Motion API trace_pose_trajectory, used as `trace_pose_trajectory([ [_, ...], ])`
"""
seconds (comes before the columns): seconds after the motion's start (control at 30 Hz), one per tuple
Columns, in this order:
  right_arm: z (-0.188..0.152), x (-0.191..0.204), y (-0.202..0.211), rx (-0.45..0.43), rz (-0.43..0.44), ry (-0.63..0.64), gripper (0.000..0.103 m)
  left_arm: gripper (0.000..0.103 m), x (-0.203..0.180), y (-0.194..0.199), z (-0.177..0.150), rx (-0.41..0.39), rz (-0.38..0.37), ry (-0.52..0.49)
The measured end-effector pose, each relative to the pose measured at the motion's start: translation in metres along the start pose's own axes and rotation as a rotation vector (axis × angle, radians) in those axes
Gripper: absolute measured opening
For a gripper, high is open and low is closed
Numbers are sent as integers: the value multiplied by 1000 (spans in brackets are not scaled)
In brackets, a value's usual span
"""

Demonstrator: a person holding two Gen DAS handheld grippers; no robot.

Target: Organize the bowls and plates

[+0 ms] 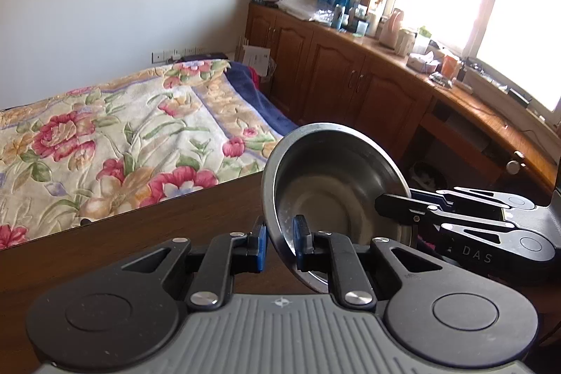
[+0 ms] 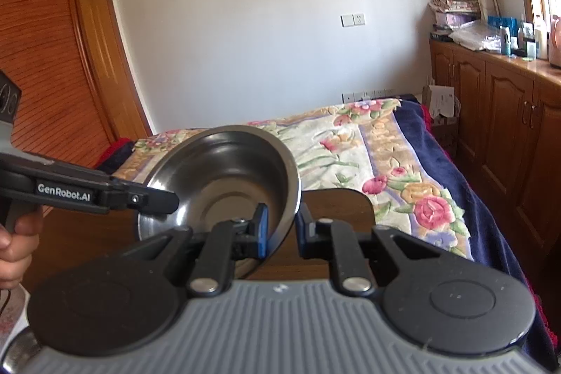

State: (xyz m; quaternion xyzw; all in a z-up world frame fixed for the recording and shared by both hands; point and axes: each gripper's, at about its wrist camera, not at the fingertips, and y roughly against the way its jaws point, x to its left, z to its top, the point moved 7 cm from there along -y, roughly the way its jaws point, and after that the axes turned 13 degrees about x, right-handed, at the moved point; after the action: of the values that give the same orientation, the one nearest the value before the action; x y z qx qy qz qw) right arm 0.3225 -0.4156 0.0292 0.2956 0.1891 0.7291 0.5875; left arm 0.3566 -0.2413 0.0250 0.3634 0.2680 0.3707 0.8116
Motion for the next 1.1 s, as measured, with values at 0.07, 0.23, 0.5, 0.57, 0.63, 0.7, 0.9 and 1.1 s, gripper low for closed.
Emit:
trace_pose_trajectory([
  [0.07,0,5,8,-12,-3,10,19,16,-4,11,-4,-13,1,-10],
  [0.23,-2,17,23,-33,-11,24,19,16,-12,36,-15,-47,-4,-28],
  [0.5,-10,36,42,-50,-22,51,19,16,-17,69,-43,-87,-17,-43],
  [0.57,-14,41,45,-51,-24,59,19,16,-16,76,-51,-97,-22,-44],
  [0.63,-18,46,50,-51,-26,65,19,16,-16,84,-59,-106,-29,-46],
  [0.7,-22,51,53,-51,-28,73,19,16,-16,90,-68,-112,-32,-46],
  [0.9,-33,68,62,-52,-26,88,19,16,-13,104,-92,-122,-42,-44],
  [1.1,-49,82,66,-48,-4,87,19,16,-8,109,-124,-121,-49,-19],
])
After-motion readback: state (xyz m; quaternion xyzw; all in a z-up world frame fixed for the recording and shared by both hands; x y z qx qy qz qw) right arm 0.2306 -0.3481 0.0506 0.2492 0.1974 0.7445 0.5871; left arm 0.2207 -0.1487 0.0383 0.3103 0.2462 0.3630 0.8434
